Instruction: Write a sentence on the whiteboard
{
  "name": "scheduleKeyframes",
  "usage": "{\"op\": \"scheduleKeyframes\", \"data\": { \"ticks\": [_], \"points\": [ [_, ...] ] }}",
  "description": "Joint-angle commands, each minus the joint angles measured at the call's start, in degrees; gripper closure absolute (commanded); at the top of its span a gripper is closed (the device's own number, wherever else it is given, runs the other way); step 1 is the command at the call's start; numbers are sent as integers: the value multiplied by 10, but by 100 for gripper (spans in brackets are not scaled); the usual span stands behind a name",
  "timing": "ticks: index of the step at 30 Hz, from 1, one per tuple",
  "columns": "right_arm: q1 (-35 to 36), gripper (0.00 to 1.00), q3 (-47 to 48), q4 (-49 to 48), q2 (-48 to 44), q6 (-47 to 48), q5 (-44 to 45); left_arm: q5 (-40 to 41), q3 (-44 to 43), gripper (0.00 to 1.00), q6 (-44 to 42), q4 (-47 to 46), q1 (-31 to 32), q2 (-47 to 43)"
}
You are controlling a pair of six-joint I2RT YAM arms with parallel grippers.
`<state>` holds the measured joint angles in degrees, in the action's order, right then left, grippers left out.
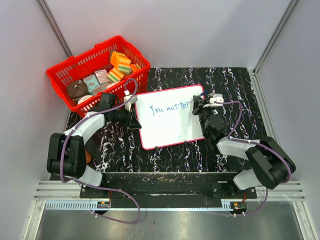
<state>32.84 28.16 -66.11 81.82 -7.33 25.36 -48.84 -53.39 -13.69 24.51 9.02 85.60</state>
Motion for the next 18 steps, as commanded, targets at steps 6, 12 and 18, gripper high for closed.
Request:
{"op": "scheduleKeyframes", "data": {
  "ticks": [6,12,18],
  "points": [
    [-5,100,-15,-10,-13,-6,14,5,-6,100,-29,-27,3,-22],
    [-5,100,-16,-16,-39,-1,-1,8,-5,100,-28,-27,3,-24],
    [-5,100,-39,-13,-100,-8,-28,6,-5,100,-28,-27,3,-22]
  ]
}}
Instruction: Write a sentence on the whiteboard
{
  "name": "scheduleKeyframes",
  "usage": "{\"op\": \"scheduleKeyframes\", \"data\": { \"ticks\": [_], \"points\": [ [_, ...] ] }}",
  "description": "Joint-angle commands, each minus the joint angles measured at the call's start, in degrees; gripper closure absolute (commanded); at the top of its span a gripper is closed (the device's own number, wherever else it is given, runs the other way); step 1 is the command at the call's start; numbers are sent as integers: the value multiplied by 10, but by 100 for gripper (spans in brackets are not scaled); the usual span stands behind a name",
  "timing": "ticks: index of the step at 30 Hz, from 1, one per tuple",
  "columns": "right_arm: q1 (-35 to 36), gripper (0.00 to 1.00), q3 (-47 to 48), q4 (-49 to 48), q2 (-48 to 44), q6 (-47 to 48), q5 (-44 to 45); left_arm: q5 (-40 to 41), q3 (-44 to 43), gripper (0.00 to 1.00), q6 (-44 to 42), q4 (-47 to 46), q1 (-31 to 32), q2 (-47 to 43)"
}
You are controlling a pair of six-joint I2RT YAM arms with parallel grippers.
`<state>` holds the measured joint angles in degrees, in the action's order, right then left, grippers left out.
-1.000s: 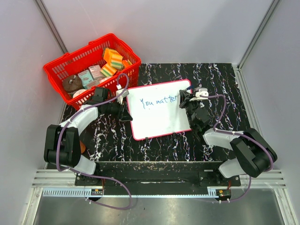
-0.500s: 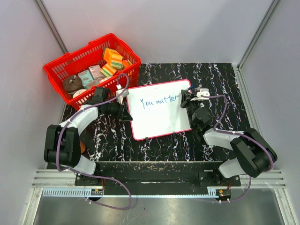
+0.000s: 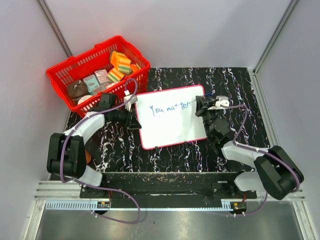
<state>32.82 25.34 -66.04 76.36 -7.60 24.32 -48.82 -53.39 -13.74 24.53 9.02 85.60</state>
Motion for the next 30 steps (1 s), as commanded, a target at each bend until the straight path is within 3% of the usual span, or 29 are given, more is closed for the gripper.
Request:
{"op": "scheduleKeyframes", "data": {
  "ticks": [1,10,21,30],
  "points": [
    [-5,100,-13,-12,-59,-8,-26,5,-4,100,-29,-27,3,-22],
    [6,100,-13,28,-81,-22,-66,7,-5,100,-28,-27,3,-23],
    [149,100,-6,25,-66,70,14,7,-5,100,-29,-27,3,-19],
    [211,100,18,-44,42,88,23,7,-5,100,-29,-27,3,-17]
  ]
}}
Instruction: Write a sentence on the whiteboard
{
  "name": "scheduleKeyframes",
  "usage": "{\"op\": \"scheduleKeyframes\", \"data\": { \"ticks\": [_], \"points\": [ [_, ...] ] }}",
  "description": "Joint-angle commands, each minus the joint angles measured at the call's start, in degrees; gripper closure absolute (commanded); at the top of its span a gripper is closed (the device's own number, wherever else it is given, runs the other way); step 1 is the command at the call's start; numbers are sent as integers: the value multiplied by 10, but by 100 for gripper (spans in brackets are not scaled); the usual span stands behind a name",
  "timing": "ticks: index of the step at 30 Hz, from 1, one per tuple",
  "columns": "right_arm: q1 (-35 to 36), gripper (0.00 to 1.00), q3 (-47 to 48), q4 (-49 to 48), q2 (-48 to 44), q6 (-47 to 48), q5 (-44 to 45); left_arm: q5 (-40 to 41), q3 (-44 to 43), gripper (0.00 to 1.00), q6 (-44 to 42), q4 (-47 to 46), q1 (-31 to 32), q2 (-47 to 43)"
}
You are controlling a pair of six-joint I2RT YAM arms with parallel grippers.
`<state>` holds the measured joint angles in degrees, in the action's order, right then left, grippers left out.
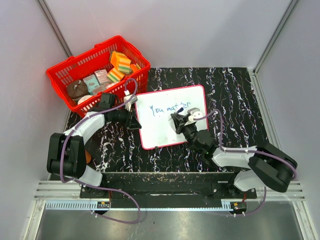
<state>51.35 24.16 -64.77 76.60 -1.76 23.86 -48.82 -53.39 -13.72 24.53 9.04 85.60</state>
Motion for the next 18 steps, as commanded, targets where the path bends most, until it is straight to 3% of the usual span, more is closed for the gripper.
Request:
{"op": "scheduleKeyframes", "data": {
  "ticks": [1,9,18],
  "points": [
    [32,100,33,-61,57,37,31,7,-5,100,-28,-28,3,-18],
    [81,100,47,-127,118,77,55,6,-6,100,-28,-28,3,-18],
    [87,100,62,-144,149,96,80,6,-3,100,-29,-27,3,-18]
  ]
}}
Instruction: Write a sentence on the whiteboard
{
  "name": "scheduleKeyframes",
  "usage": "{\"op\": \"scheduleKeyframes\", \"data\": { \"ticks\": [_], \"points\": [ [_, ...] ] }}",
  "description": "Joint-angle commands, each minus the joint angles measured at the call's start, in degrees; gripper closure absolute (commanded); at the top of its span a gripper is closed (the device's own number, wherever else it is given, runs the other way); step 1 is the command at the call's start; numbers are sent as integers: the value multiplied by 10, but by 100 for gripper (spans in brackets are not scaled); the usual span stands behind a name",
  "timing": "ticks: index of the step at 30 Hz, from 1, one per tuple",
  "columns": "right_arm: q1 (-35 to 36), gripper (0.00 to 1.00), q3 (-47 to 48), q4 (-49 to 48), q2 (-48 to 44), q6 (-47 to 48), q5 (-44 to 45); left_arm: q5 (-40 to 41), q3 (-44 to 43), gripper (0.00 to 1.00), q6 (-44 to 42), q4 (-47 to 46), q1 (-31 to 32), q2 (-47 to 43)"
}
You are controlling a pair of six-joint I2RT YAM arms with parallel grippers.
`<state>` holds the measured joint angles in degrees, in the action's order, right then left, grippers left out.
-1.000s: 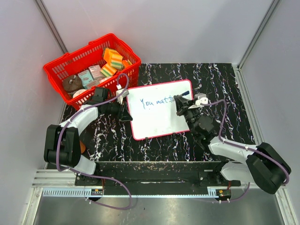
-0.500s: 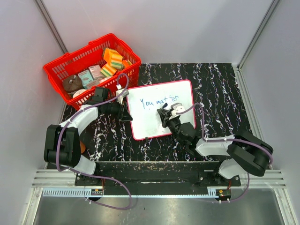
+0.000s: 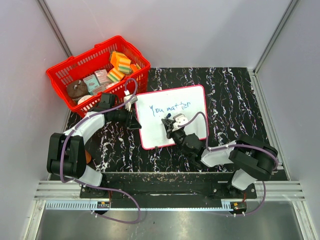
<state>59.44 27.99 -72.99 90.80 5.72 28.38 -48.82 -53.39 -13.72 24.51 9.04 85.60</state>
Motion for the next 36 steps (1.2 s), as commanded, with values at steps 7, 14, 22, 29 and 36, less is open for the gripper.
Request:
{"op": "scheduleKeyframes", "data": {
  "ticks": [7,14,22,29,36],
  "points": [
    [5,100,33,-56,20,18,26,5,-4,100,-29,-28,3,-18],
    [5,100,34,-35,20,2,5,5,-4,100,-29,-27,3,-19],
    [5,100,18,-22,19,-25,-6,7,-4,100,-29,-27,3,-19],
    [6,100,17,-36,12,-3,33,7,-4,100,-28,-28,3,-20],
    [6,100,25,-49,26,5,76,7,-4,100,-29,-27,3,-20]
  ]
}}
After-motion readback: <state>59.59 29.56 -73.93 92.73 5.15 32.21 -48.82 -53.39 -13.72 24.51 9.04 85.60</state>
